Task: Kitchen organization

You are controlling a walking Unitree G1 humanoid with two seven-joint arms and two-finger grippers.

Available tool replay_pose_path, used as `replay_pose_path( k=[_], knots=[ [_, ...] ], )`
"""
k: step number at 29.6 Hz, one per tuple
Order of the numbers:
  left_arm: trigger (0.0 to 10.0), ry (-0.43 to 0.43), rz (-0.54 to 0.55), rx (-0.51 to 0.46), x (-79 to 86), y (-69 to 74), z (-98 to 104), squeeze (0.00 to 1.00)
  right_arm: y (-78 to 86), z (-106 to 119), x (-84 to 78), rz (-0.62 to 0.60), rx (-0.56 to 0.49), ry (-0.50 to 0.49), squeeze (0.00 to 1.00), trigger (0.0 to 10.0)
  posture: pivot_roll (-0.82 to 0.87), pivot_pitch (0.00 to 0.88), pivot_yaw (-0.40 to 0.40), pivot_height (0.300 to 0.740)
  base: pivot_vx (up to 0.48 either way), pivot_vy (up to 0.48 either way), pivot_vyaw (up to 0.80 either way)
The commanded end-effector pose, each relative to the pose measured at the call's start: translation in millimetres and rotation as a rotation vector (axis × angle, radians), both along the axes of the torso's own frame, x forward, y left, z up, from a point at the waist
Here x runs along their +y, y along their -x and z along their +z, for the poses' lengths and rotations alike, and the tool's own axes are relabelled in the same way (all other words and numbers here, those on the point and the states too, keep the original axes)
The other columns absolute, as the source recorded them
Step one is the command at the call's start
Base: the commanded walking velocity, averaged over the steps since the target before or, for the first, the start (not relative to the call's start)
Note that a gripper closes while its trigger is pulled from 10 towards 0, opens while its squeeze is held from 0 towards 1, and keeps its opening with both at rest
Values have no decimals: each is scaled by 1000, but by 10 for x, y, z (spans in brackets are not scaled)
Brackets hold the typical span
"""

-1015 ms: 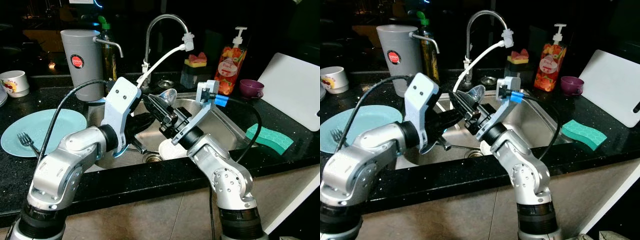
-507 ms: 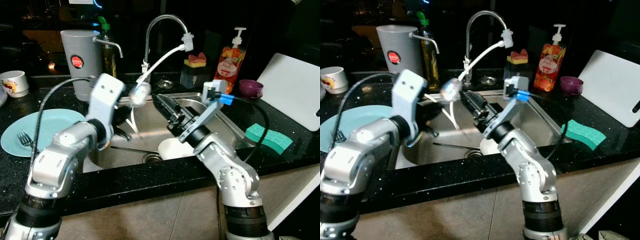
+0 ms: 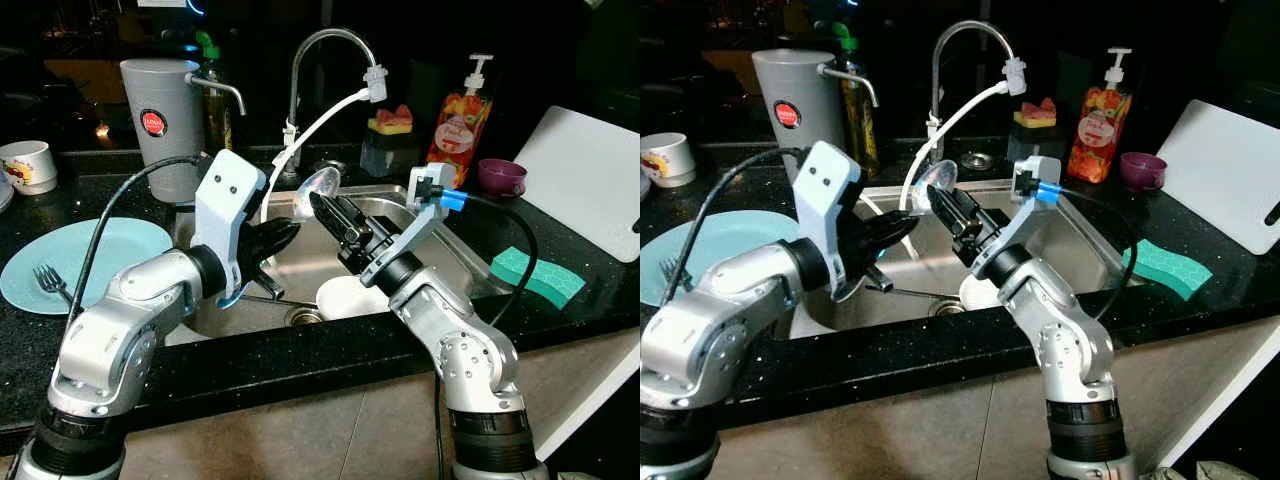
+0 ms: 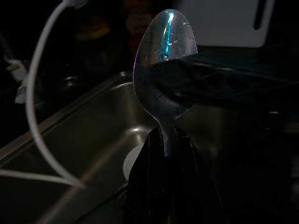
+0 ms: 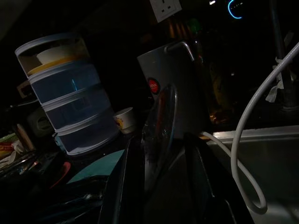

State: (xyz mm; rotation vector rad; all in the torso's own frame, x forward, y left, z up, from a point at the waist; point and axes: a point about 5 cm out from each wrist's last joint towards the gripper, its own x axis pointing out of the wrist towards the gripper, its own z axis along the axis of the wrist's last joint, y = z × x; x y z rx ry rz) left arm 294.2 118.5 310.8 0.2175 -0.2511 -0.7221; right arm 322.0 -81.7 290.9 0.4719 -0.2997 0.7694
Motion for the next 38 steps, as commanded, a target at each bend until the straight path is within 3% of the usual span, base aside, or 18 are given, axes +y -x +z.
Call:
replay_pose_path(
  k=[1,6,7,8,9,23,24,25,26,27,28,29,30,31,32,36,37,38],
  knots=[
    [10000,-24,-61,12,-56,64,-42,0,-12,-27,-10,-2,22,-5,0,10000,106,77,-71,740,0,0,0],
    [10000,-37,-99,21,-81,99,-73,0,-16,-31,-13,-3,24,-8,0,10000,106,77,-71,740,0,0,0],
    [10000,-42,-103,22,-83,105,-80,0,-16,-31,-13,-3,24,-9,0,8078,106,77,-71,740,0,0,0],
    [10000,-42,-103,22,-83,105,-80,0,-16,-31,-13,-3,24,-9,0,8078,106,77,-71,740,0,0,0],
    [10000,-47,-104,22,-85,107,-89,0,-16,-30,-14,-4,23,-13,0,0,106,77,-71,740,0,0,0],
    [10000,18,15,10,-8,-16,-55,0,-47,-55,-22,-30,34,-18,0,0,105,88,-73,740,0,0,0],
    [10000,37,20,18,-1,-28,-53,1000,-57,-62,-25,-39,38,-14,0,0,105,88,-73,740,0,0,0],
    [10000,58,19,29,10,-35,-50,1000,-70,-72,-27,-50,43,-8,0,2353,105,91,-73,740,0,0,0],
    [10000,57,32,25,26,-39,-45,1000,-97,-92,-38,-80,51,10,0,2353,105,91,-73,740,0,0,0],
    [10000,53,48,19,38,-41,-42,1000,-117,-107,-43,-98,57,19,0,10000,105,91,-73,740,0,0,0],
    [10000,55,64,21,55,-46,-40,1000,-144,-120,-53,-120,65,18,0,10000,108,93,-74,740,0,0,0],
    [10000,60,73,16,72,-44,-30,902,-181,-134,-72,-154,75,11,0,10000,109,94,-73,740,0,0,0],
    [10000,65,77,13,82,-42,-23,902,-204,-141,-84,-174,82,5,0,10000,109,94,-73,740,0,0,0],
    [10000,85,81,16,110,-40,-11,0,-277,-176,-113,-233,98,9,0,10000,106,96,-69,740,0,0,0],
    [10000,113,90,24,155,-45,0,0,-405,-254,-151,-324,130,30,0,10000,105,96,-67,740,0,0,0],
    [10000,154,114,38,212,-73,18,0,-564,-368,-163,-421,177,69,0,10000,113,96,-67,740,0,0,0],
    [10000,199,156,51,269,-116,48,0,-677,-469,-110,-486,207,134,361,10000,120,96,-68,740,0,0,0],
    [10000,211,171,54,286,-129,57,0,-700,-494,-86,-502,210,161,361,10000,120,96,-68,740,0,0,0]
  ],
)
